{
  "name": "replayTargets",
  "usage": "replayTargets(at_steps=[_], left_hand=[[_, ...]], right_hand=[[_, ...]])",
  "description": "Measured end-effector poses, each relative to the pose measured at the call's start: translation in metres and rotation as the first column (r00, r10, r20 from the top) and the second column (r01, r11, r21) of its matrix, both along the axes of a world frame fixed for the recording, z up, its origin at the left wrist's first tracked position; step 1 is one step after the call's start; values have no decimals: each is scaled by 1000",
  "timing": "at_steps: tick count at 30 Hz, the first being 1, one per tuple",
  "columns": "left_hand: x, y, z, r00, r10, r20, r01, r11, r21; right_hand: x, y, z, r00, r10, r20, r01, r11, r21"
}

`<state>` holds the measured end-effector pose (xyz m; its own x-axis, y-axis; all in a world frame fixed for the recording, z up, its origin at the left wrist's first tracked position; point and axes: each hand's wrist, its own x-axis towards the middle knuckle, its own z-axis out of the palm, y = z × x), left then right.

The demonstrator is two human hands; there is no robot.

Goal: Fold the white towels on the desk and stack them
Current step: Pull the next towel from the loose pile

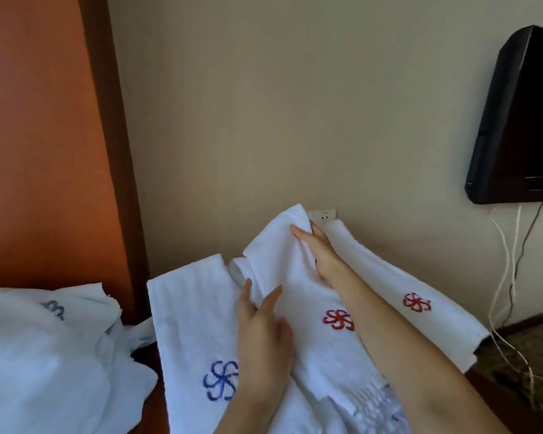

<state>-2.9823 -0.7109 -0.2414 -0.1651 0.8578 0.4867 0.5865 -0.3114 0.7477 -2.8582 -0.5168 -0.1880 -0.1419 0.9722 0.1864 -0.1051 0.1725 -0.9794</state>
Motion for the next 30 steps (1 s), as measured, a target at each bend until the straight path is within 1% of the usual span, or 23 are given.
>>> replayTargets(at_steps=[3, 4, 5, 7, 8, 9, 10, 11, 12, 13, 14, 15, 16, 17, 18, 19, 20, 21, 22, 23, 24, 28, 30], left_hand=[[4, 2, 0, 989, 16, -147, -27, 997, -71], [4, 1, 1, 986, 8, -167, -20, 997, -70], [4, 0, 1, 985, -4, -173, -7, 998, -62], [3, -1, 2, 984, -18, -175, 11, 999, -42], [2, -1, 2, 984, -20, -178, 14, 999, -32], [1, -1, 1, 983, -19, -180, 14, 1000, -27], [1, 0, -1, 983, -15, -183, 10, 1000, -30], [2, 0, -1, 983, -6, -181, -2, 999, -44], [3, 0, -1, 985, 7, -173, -19, 998, -68], [3, 0, -1, 987, 21, -162, -36, 995, -89], [4, -1, 0, 987, 39, -156, -55, 994, -99], [6, -2, 1, 984, 64, -166, -82, 991, -102], [8, -4, 2, 978, 95, -187, -115, 988, -100], [9, -4, 2, 969, 126, -214, -148, 985, -92], [11, -5, 1, 957, 154, -247, -179, 980, -82], [12, -3, 0, 939, 177, -296, -209, 974, -81], [13, 0, -2, 913, 193, -359, -243, 965, -99], [14, 2, -3, 883, 198, -426, -277, 952, -130], [14, 5, -3, 856, 190, -481, -302, 939, -167], [14, 7, -3, 839, 172, -516, -315, 927, -203], [15, 8, -3, 832, 152, -534, -317, 920, -232], [14, 7, 3, 809, 89, -582, -304, 910, -283], [13, 3, 8, 782, 37, -622, -296, 901, -318]], right_hand=[[-12, 3, -10, 953, -134, 272, 140, 990, 0], [-10, 4, -9, 951, -159, 266, 154, 987, 38], [-6, 6, -4, 971, -147, 187, 129, 986, 106], [4, 1, 9, 998, -55, -42, 64, 970, 237], [6, 1, 11, 994, -33, -106, 60, 963, 261], [4, 0, 9, 995, -40, -93, 63, 964, 260], [0, -1, 3, 997, -75, -1, 73, 969, 235], [-7, -2, -6, 979, -109, 171, 73, 976, 204], [-13, -2, -17, 922, -118, 370, 55, 983, 177], [-16, -2, -24, 827, -138, 546, 46, 983, 179], [-17, -1, -28, 723, -208, 659, 72, 971, 227], [-17, -1, -25, 631, -325, 704, 122, 938, 324], [-17, -3, -21, 566, -445, 694, 146, 883, 446], [-18, -6, -18, 549, -516, 658, 126, 829, 545], [-22, -10, -15, 580, -497, 646, 59, 816, 575], [-28, -13, -14, 632, -387, 672, -45, 847, 530], [-35, -17, -16, 650, -231, 724, -162, 889, 428], [-42, -22, -21, 611, -91, 787, -256, 917, 305], [-46, -24, -24, 537, -24, 843, -302, 928, 218], [-46, -26, -26, 469, -12, 883, -311, 934, 178], [-45, -29, -25, 430, -22, 902, -303, 938, 168], [-29, -59, -25, 322, -48, 945, -291, 945, 147], [-14, -86, -28, 302, -40, 953, -263, 957, 123]])
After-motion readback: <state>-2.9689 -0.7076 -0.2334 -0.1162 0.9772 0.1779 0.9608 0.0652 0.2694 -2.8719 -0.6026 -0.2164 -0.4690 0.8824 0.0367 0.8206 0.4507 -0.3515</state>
